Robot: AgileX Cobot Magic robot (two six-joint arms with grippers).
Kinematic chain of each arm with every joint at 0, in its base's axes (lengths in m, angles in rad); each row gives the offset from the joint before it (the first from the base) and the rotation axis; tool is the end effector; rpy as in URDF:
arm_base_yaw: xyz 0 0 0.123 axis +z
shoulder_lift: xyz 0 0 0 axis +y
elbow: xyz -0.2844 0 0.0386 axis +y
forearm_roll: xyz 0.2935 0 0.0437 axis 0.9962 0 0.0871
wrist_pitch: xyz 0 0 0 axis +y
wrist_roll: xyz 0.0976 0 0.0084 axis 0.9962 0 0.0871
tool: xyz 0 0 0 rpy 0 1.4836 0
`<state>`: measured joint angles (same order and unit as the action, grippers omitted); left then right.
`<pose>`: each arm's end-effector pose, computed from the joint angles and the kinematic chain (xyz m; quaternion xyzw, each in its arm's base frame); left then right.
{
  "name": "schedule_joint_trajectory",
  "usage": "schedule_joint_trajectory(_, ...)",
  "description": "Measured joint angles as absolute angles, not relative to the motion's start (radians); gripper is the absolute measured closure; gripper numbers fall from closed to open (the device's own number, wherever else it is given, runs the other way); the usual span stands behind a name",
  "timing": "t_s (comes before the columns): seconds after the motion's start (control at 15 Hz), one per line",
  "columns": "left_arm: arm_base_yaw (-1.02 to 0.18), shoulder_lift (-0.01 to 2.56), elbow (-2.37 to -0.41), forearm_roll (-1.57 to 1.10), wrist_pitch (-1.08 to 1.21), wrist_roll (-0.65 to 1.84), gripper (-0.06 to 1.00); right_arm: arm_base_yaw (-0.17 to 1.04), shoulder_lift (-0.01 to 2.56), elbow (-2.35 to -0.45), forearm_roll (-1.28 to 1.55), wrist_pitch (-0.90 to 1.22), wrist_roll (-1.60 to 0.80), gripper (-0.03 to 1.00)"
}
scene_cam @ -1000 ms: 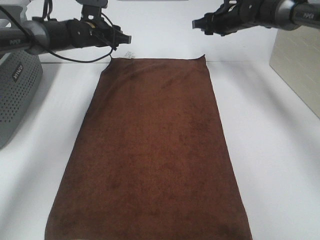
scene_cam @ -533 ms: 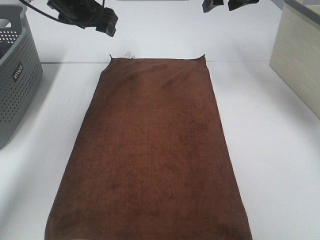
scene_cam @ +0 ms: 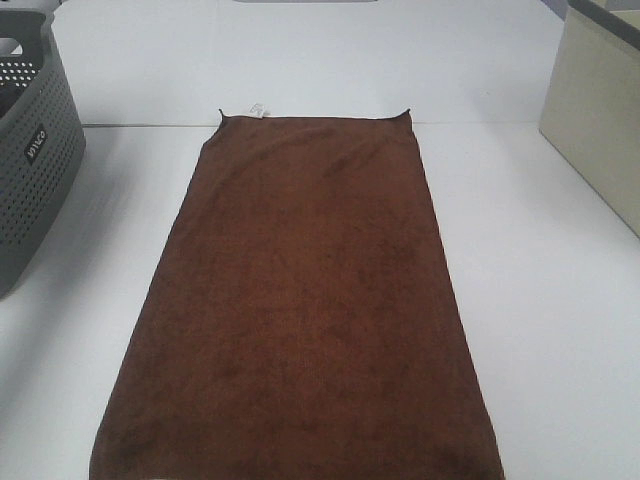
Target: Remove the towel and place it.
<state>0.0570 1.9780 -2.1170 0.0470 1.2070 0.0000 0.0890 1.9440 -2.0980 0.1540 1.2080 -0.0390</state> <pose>0.4860 0.0320 0.3714 -0.0256 0.9562 0.0317 0.2899 0.4751 0.0565 0.3823 -0.0562 0.9503 0.0842 0.2945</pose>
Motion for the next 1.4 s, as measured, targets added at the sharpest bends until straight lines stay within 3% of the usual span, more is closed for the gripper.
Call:
schedule_joint_trajectory(0.27, 0.161, 1.800, -1.983, 0.028, 1.208, 0.000, 0.18, 0.068, 1.787, -1.917, 0.142, 1.209, -0.065, 0.24)
schedule_joint_trajectory(0.67, 0.167, 1.203, -1.217, -0.062, 1.014, 0.000, 0.18, 0.068, 1.199, -1.197, 0.194, 1.052, -0.067, 0.24)
schedule_joint_trajectory(1.07, 0.167, 0.811, -0.816, -0.059, 0.942, 0.048, 0.18, 0.068, 0.796, -0.815, 0.200, 0.920, -0.076, 0.24)
schedule_joint_trajectory(1.4, -0.031, 0.602, -0.747, 0.018, 0.870, 0.125, 0.18, 0.068, 0.546, -0.610, 0.183, 0.813, -0.094, 0.24)
